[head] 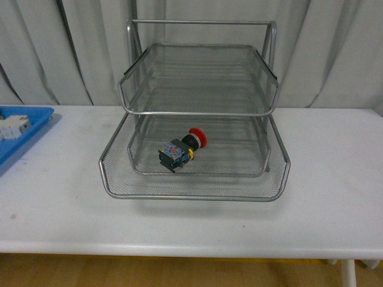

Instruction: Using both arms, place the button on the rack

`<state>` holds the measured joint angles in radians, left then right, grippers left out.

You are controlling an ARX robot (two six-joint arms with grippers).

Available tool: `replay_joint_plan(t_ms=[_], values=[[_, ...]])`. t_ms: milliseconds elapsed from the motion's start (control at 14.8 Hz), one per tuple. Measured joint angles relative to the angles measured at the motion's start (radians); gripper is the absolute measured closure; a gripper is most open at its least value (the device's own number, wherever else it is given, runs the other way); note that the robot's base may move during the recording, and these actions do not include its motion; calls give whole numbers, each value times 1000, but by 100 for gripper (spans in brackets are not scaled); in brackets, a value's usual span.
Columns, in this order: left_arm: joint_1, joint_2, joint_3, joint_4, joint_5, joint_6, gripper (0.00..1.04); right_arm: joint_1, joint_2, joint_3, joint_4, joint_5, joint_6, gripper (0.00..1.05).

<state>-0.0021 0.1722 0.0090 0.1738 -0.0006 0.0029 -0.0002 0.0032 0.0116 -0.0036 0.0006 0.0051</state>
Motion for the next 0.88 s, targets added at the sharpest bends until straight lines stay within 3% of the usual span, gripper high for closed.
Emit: replay_joint_plan(t_ms=[135,270,743,810,878], values=[[0,-167,0,-172,1,0,103,0,0,0,0,0,0,6],[0,-164,0,-181,0,0,103,0,0,0,0,0,0,6],[0,-164,0,-178,0,-1,16,0,0,0,-1,0,0,6],[0,-164,0,-178,0,0,5,-31,68,47,-138,-107,-33,6],[0,-164,0,-177,0,-1,8,-34,218,94,-115,-179,-50,6]])
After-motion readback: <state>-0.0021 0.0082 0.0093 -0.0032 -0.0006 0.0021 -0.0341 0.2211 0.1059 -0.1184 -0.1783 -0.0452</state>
